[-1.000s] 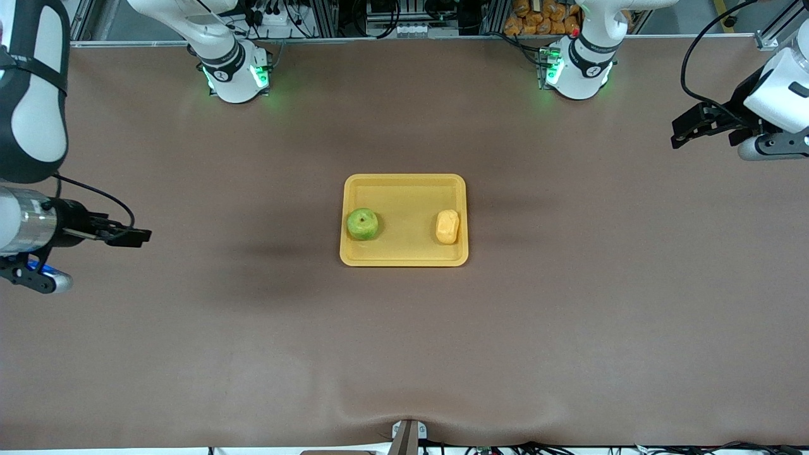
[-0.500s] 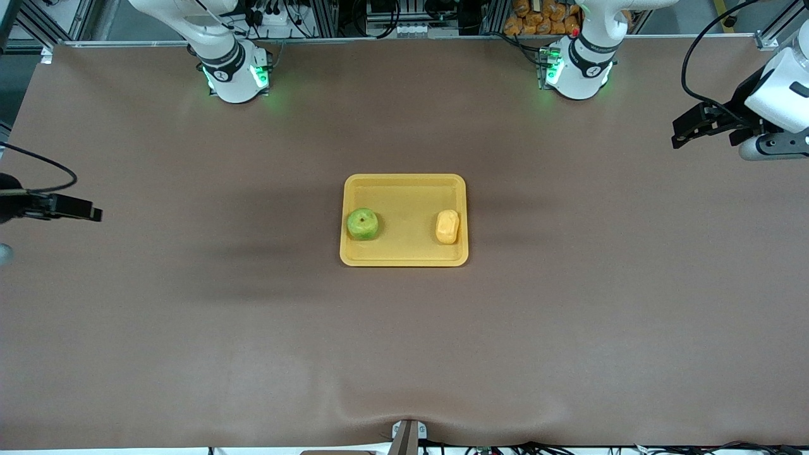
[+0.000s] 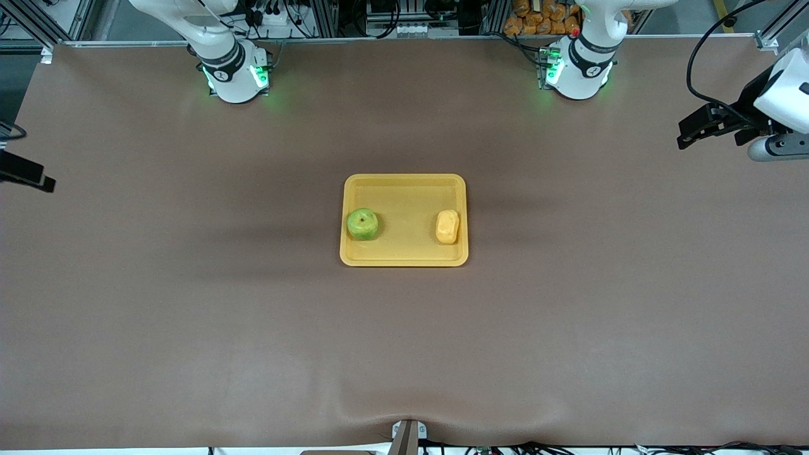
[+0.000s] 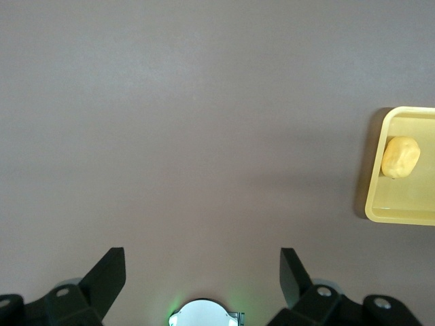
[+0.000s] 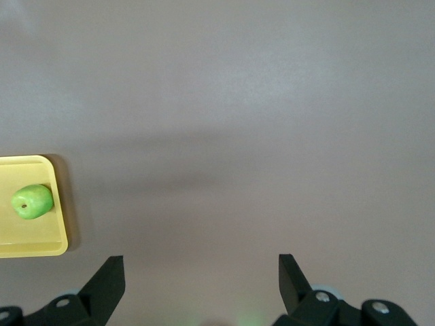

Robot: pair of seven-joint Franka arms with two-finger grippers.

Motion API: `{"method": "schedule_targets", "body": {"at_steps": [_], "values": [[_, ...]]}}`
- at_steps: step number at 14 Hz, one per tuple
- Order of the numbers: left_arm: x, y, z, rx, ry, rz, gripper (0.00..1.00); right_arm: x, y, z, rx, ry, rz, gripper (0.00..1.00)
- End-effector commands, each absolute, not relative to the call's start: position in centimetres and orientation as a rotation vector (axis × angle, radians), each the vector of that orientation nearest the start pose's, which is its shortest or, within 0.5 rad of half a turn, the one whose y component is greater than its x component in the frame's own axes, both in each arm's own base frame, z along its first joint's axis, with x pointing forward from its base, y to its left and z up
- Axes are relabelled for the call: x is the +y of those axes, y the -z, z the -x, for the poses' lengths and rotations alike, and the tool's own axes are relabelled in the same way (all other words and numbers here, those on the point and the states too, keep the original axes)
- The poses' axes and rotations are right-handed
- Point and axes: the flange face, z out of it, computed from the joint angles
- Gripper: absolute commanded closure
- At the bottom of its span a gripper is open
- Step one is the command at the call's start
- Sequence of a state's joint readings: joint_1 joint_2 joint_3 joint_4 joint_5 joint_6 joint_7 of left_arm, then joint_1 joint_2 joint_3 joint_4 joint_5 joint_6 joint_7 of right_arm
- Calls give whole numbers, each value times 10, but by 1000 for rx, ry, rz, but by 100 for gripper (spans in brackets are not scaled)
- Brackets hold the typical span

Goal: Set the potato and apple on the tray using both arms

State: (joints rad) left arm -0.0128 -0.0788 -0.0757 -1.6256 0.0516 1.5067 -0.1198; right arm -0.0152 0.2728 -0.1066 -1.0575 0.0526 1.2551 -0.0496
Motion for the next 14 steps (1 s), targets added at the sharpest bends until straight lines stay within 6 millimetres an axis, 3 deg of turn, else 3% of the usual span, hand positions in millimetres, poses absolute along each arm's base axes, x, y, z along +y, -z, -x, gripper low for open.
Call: {"method": "schedule_targets", "body": {"at_steps": [1, 6, 14], "values": [[-40, -641, -515, -40, -49, 3084, 0, -60, -678, -572, 98, -87, 3113, 0], [-40, -641, -516, -38, -49, 3084, 0, -62, -662, -535, 106, -21, 3101, 0], [-40, -641, -515, -40, -49, 3084, 0, -54, -655, -514, 85, -43, 3096, 0]]}}
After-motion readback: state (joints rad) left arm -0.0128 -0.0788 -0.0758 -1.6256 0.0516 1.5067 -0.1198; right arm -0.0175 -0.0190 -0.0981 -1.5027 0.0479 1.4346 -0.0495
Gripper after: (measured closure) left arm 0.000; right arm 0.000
